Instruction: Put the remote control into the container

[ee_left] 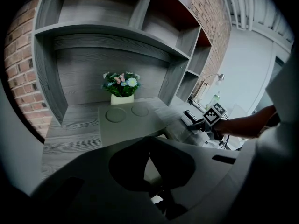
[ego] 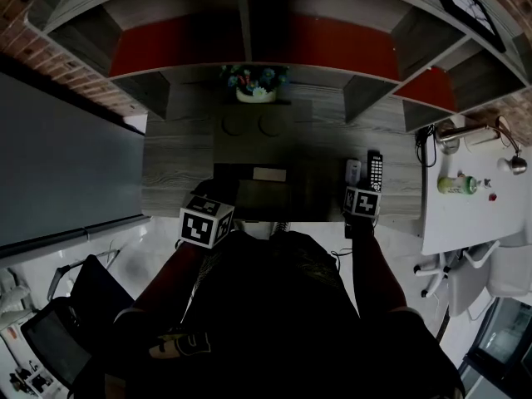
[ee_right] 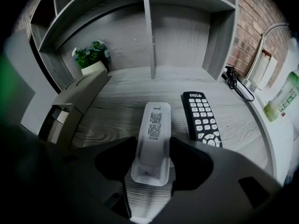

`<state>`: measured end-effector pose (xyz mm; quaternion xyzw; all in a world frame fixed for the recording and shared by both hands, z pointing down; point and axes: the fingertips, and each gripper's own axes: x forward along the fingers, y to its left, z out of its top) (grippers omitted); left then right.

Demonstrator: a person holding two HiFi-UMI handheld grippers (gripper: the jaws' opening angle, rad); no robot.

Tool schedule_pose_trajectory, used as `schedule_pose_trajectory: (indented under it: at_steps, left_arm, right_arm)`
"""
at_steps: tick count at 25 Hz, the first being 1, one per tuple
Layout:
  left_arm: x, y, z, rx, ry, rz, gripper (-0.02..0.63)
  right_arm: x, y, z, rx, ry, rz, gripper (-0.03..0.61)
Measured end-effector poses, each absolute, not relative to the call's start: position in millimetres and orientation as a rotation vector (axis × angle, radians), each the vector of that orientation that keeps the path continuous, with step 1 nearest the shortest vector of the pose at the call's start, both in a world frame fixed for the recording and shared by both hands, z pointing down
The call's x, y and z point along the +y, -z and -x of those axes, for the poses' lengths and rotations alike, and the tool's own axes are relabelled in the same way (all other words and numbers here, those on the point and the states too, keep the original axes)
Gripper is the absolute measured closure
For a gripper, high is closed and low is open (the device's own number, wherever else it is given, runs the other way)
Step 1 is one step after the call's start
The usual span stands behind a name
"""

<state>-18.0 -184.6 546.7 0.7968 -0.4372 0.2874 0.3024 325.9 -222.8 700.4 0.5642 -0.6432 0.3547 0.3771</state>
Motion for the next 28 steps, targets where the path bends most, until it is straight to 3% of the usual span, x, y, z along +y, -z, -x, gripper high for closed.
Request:
schedule_pose_trajectory:
  at_steps: [9,14,20,28]
  left_arm:
    - [-178,-552,46,-1.188,-0.730,-2.086,0.607]
    - [-174,-551,58,-1.190,-0.717,-2.087,0.607]
    - [-163,-549,80,-1.218,-0.700,-2.066,0.607]
    - [-143,-547,113,-1.272,-0.679,-2.020,0.607]
  right_arm:
    - [-224,-676,-306,-1.744,-0.873,-1.426,0.360]
    - [-224,-636,-227,-2.008,-0.784,-1.286,0.360]
    - [-180,-618,-87,-2.187,-0.353,-0.653,0.360]
    - [-143,-663,-31,-1.976,-0.076,-0.302,0.360]
